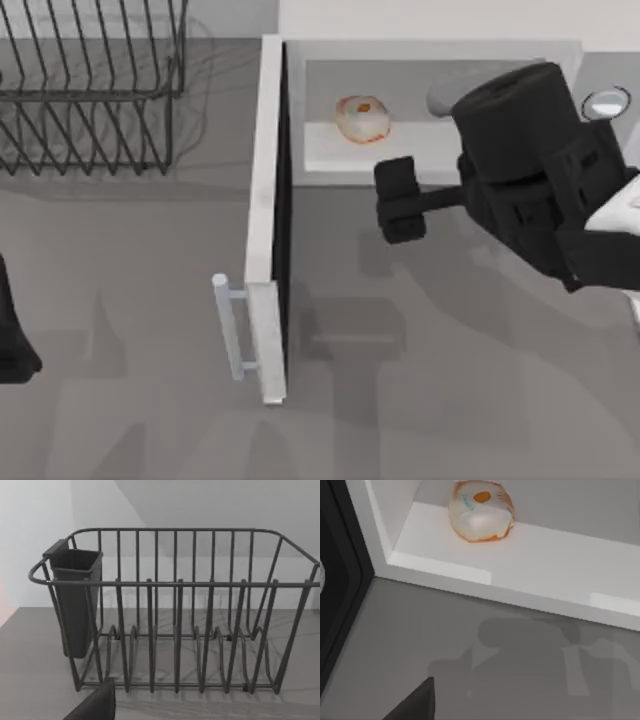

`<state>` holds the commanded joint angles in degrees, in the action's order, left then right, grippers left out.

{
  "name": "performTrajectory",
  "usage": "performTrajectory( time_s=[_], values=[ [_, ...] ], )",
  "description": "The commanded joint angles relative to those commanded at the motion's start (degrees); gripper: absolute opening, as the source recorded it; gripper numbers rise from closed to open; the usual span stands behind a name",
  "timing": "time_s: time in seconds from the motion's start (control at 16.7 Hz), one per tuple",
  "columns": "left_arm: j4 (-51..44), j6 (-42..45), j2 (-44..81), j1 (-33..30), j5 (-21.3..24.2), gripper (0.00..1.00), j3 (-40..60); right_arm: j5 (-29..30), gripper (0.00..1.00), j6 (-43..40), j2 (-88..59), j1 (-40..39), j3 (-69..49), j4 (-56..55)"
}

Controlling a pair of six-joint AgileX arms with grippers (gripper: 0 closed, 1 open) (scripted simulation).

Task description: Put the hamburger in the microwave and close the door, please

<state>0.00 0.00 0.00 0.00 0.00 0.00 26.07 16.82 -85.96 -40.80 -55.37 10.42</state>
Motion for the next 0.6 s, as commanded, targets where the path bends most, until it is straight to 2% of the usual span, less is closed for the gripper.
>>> performTrajectory(
  time_s=[0.6],
  values=[
    [0.00, 0.00, 0.00, 0.00, 0.00, 1.00, 0.00, -16.10, 1.00, -10.36, 58.09, 25.09, 35.38, -5.09]
  ],
)
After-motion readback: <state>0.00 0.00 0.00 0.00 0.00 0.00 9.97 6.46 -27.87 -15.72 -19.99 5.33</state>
